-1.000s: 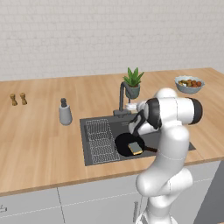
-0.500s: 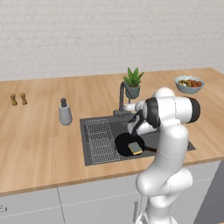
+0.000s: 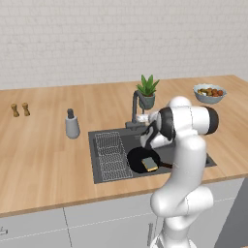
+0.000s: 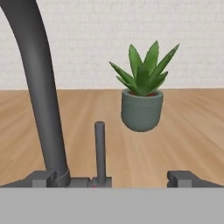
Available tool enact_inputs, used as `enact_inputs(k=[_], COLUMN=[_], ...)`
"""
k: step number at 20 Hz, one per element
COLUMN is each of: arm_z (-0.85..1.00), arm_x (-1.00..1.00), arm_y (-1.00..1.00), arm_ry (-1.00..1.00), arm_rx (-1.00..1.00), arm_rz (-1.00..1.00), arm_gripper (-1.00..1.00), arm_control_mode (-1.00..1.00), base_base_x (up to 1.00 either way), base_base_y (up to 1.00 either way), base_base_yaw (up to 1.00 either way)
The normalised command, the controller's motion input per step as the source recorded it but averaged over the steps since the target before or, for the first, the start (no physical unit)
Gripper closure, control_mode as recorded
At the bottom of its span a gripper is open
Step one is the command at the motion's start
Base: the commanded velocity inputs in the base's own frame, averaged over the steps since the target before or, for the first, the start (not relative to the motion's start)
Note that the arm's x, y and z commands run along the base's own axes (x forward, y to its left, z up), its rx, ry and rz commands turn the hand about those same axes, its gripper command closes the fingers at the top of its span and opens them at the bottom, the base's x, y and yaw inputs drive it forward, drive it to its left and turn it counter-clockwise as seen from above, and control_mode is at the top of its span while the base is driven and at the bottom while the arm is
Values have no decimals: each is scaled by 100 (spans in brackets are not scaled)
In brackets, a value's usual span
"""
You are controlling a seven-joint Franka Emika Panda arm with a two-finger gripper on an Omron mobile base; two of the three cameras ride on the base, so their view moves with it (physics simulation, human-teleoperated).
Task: Pick the pan and sponge and place them into the sink. Then turn on the water.
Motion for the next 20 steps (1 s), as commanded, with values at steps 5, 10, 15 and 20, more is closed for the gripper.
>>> enact_inputs(k=[5,10,15,20], arm_z=[-15,-24,-26,-22], arm_x=[24,15,11,5], arm_y=[0,0,0,0], arm_ry=[-8,-8,-8,-7], arm_rx=[1,0,0,0], arm_rz=[1,1,1,1], arm_gripper=[-100,-100,-100,-100], arm_control_mode=[-100,-100,-100,-100], base_base_x=[0,0,0,0], base_base_y=[0,0,0,0], base_base_yaw=[0,0,0,0])
